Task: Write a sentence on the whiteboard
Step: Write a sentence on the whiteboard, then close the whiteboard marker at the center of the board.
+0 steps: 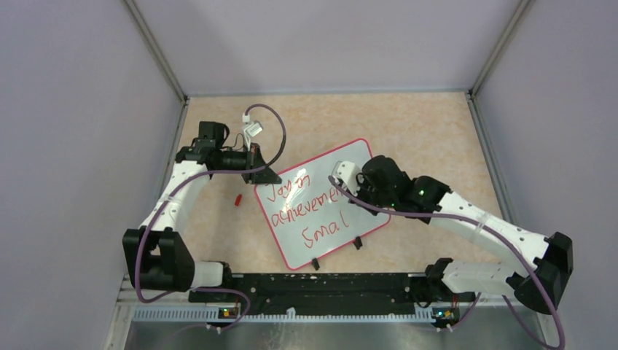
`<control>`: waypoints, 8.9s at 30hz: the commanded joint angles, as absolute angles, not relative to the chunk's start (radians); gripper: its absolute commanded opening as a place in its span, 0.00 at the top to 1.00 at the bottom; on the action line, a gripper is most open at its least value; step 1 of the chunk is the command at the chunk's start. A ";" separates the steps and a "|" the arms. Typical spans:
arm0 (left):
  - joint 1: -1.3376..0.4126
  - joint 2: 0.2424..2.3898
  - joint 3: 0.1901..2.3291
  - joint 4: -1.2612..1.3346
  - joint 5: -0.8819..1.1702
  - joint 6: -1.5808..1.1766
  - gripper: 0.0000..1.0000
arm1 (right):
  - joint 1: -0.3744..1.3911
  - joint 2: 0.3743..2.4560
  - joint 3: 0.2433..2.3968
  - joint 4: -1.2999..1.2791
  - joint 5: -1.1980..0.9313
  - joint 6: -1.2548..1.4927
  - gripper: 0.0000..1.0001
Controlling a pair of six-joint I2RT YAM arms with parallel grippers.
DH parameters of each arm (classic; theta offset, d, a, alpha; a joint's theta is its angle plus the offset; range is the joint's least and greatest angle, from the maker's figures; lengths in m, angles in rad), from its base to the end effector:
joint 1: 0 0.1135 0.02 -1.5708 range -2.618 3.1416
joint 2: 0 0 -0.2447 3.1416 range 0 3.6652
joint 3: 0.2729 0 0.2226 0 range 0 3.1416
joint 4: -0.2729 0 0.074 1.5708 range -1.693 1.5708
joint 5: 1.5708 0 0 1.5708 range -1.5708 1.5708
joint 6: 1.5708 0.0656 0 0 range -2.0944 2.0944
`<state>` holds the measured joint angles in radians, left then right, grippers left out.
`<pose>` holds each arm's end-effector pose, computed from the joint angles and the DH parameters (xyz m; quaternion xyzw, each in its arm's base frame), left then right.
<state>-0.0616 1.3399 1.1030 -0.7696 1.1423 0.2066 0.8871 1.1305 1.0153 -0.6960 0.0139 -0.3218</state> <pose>0.2365 -0.0744 0.2742 0.2572 0.7806 -0.5009 0.2712 0.1470 0.1790 0.2686 -0.5257 0.7656 0.0972 0.3578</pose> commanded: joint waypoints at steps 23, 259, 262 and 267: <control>-0.061 1.344 1.077 -0.739 1.042 0.244 1.00 | 0.884 1.126 0.963 -0.789 -0.003 -0.402 1.00; -0.801 1.532 1.759 -1.064 0.532 0.499 1.00 | 0.454 1.263 1.065 -0.301 -1.033 0.413 1.00; -0.804 1.546 1.766 -1.044 0.544 0.483 1.00 | 0.468 1.274 1.058 -0.290 -1.026 0.412 1.00; -0.812 1.545 1.747 -0.957 0.557 0.443 1.00 | 0.476 1.284 1.030 -0.215 -1.049 0.455 1.00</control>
<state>-0.7921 1.5536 1.7130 -1.1446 0.4953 0.4870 0.4442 1.2663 1.0340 -0.2935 -1.0409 0.4400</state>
